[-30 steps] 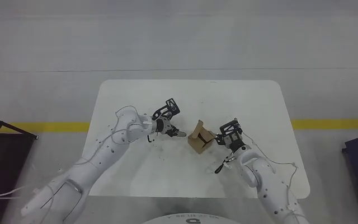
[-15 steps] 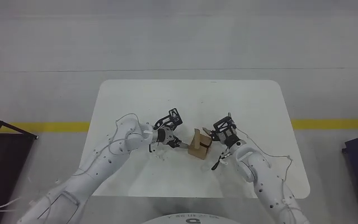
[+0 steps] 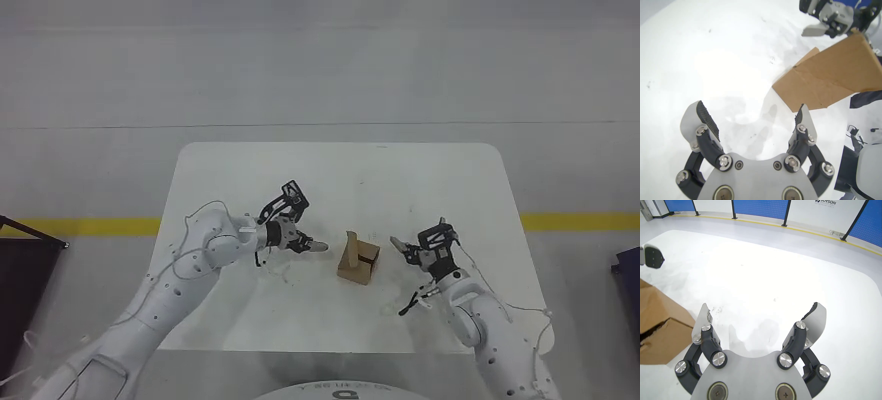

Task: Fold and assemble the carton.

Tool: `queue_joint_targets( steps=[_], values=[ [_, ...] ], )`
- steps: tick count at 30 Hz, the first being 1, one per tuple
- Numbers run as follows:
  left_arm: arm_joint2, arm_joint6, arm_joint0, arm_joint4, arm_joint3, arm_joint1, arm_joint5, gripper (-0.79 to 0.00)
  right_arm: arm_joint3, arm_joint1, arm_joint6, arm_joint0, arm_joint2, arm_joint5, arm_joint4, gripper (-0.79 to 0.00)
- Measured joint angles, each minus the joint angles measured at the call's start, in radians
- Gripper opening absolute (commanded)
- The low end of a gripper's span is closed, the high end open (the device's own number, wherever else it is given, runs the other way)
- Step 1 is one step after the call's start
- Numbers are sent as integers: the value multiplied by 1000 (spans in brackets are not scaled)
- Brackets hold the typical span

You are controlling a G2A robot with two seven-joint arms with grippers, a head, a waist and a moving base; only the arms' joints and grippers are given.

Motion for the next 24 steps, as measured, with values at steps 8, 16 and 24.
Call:
queue_joint_targets(
  steps=[8, 16, 24],
  values=[
    [16, -44, -13, -33, -12, -1, -45, 0, 0, -11, 33, 9, -92, 2, -67, 0],
    [-34, -49, 26, -58, -40, 17, -40, 0, 2, -22, 34, 39, -156, 18, -101, 0],
    [-140, -48, 108, -67, -122, 51, -35, 0, -3, -25, 3, 55, -147, 23, -85, 0]
  ],
)
